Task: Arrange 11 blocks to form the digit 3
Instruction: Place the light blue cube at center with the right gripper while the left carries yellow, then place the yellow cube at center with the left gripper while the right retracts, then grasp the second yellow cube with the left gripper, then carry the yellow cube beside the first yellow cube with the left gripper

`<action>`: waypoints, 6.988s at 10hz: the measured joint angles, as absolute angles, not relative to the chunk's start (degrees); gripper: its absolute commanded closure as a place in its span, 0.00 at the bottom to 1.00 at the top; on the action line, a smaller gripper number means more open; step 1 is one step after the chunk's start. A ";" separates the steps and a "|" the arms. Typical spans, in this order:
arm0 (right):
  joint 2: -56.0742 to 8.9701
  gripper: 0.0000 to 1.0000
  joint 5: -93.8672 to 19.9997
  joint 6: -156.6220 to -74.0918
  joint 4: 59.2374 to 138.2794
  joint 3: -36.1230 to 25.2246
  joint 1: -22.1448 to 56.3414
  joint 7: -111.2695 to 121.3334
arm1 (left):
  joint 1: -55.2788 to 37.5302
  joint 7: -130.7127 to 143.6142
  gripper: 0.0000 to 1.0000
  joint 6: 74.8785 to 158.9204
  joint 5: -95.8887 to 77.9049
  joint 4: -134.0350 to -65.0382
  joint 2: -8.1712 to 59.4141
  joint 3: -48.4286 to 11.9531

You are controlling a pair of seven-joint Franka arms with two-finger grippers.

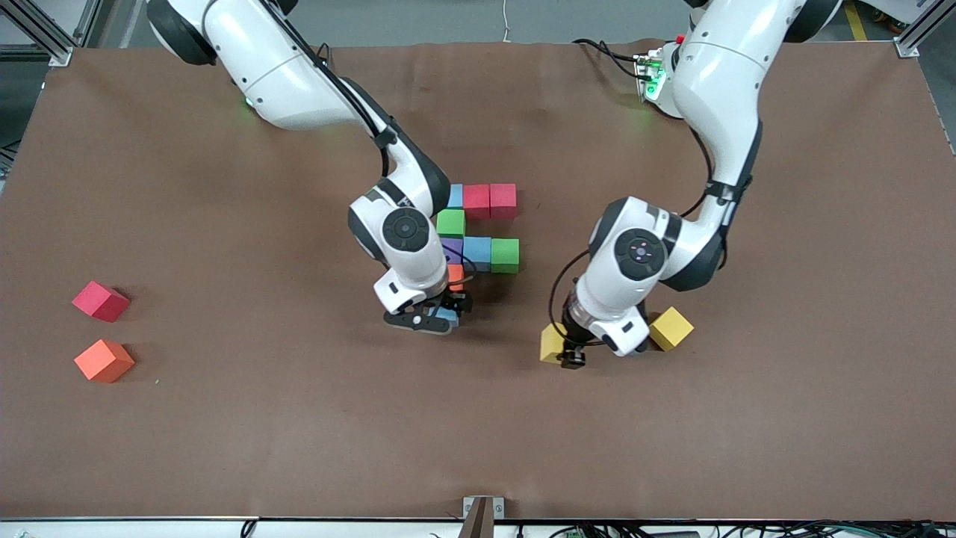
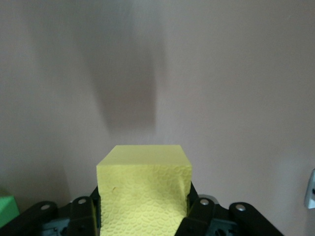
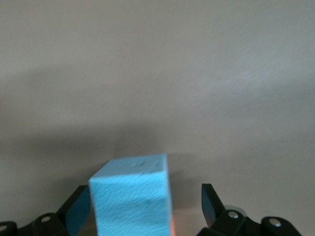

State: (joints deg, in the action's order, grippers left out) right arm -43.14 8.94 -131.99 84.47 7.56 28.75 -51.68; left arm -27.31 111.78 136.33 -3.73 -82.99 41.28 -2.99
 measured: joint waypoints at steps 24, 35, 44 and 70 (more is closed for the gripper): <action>6.55 0.00 -4.58 -95.52 96.84 8.60 -9.25 -13.94 | -38.84 125.93 0.00 144.72 -4.60 -79.93 50.87 -3.89; 6.79 0.00 -4.17 -92.47 94.03 8.16 -9.50 -8.19 | -34.25 120.31 0.00 127.12 6.87 -81.59 41.50 -2.82; 6.85 0.00 -2.95 -87.27 93.28 8.33 -9.37 -6.25 | -11.76 70.47 0.00 133.96 8.72 -107.03 28.12 -2.78; 6.86 0.00 0.53 -85.12 93.08 8.52 -9.18 -1.69 | -27.73 127.81 0.78 138.15 0.86 -85.68 44.38 -8.16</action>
State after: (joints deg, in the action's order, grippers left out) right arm 6.86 0.53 -85.12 93.08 8.52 -9.18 -1.69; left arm -27.73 127.81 138.15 0.86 -85.68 44.38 -8.16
